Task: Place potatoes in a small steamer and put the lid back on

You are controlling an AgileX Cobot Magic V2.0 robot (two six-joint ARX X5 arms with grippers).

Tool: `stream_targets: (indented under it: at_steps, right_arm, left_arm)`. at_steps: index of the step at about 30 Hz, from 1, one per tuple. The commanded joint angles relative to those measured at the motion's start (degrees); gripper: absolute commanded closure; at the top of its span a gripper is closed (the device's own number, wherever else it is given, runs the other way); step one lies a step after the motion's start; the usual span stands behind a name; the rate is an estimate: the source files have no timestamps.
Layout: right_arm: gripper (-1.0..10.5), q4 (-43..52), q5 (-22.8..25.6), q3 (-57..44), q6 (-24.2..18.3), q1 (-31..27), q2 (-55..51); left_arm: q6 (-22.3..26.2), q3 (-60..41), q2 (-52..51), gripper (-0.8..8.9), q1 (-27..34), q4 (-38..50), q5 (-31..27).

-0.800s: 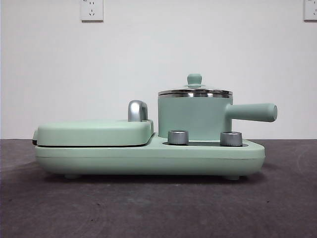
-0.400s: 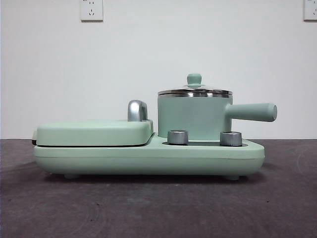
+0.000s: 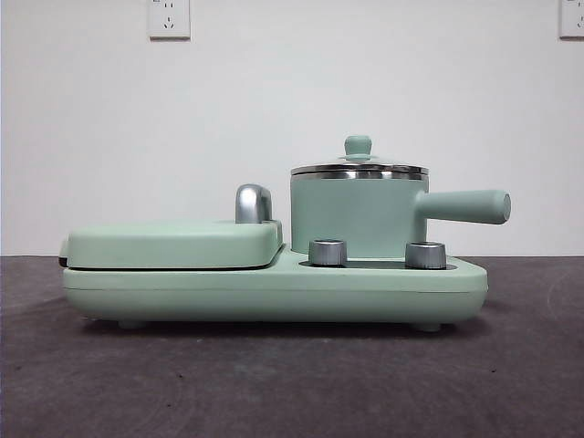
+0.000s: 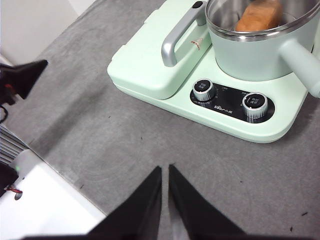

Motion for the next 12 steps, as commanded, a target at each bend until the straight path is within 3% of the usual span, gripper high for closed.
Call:
stream_targets:
  at_steps: [1, 12]
  right_arm:
    - [9.3, 0.6, 0.0, 0.3, -0.4, 0.6, 0.2]
    - [9.3, 0.6, 0.0, 0.3, -0.4, 0.6, 0.2]
  left_arm:
    - [0.5, -1.6, -0.1, 8.08, 1.6, 0.9, -0.1]
    - [-1.2, -5.6, -0.1, 8.08, 3.6, 2.3, -2.8]
